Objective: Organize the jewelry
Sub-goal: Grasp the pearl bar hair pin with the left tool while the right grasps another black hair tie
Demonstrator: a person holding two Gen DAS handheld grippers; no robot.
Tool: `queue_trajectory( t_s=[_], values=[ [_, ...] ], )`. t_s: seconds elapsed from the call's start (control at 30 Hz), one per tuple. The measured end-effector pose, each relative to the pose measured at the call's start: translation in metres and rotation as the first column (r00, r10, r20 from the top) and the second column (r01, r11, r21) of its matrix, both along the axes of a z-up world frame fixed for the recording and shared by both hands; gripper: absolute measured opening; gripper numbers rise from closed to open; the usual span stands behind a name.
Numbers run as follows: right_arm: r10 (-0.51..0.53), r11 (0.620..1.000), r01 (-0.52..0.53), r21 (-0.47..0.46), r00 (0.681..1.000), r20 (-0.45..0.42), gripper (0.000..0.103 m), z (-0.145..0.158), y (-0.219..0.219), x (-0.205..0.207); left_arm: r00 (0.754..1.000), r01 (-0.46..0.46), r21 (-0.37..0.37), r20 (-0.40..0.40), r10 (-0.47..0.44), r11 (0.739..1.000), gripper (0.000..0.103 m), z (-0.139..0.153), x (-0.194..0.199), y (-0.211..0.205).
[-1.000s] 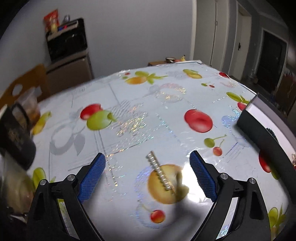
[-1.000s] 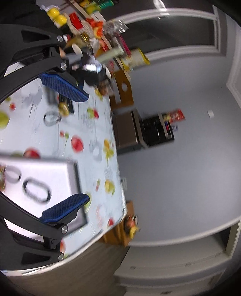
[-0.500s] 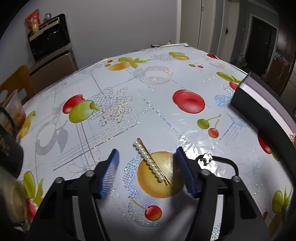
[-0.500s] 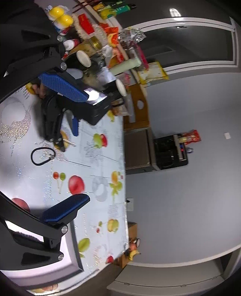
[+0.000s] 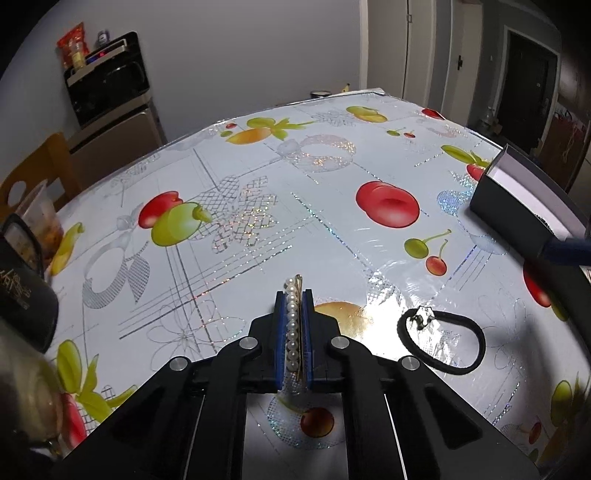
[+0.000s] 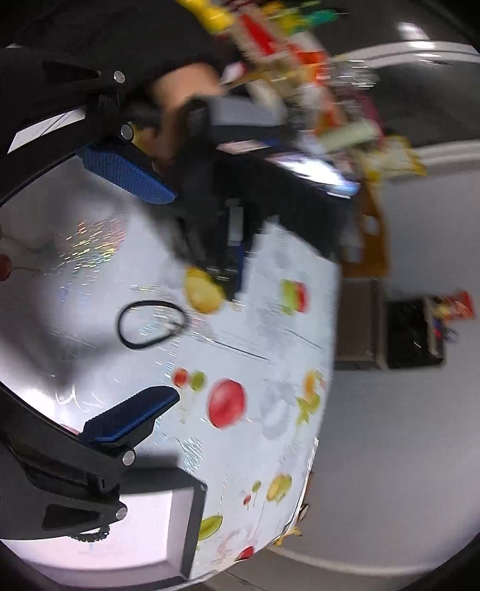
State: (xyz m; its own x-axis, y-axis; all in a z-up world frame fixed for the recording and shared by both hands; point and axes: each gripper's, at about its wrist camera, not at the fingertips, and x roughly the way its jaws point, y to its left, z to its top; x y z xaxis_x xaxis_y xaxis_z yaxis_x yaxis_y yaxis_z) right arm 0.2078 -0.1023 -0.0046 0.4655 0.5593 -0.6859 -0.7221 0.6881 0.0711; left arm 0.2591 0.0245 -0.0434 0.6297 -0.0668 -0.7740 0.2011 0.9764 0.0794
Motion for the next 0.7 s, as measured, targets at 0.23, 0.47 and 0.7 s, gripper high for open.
queue_trajectory(
  t_s=[0.23,0.47,0.7],
  values=[
    [0.010,0.985,-0.010,-0.172,1.000,-0.004,0.076,-0.028,0.025,0.004,1.000,0.000,-0.021,-0.002,0.000,1.000,0.008,0.001,0.001,0.002],
    [-0.067,0.984,0.058,-0.167,0.997,-0.049,0.052,-0.036,0.020,0.028,0.998,0.015,-0.040,0.056,-0.013,0.999,0.008,0.010,-0.003,0.004],
    [-0.059,0.990,0.052,-0.130,0.997,-0.051,0.011,-0.036,0.016,0.030,0.994,0.015,-0.098,0.109,-0.005,0.995,0.008,0.031,-0.009,0.011]
  ],
)
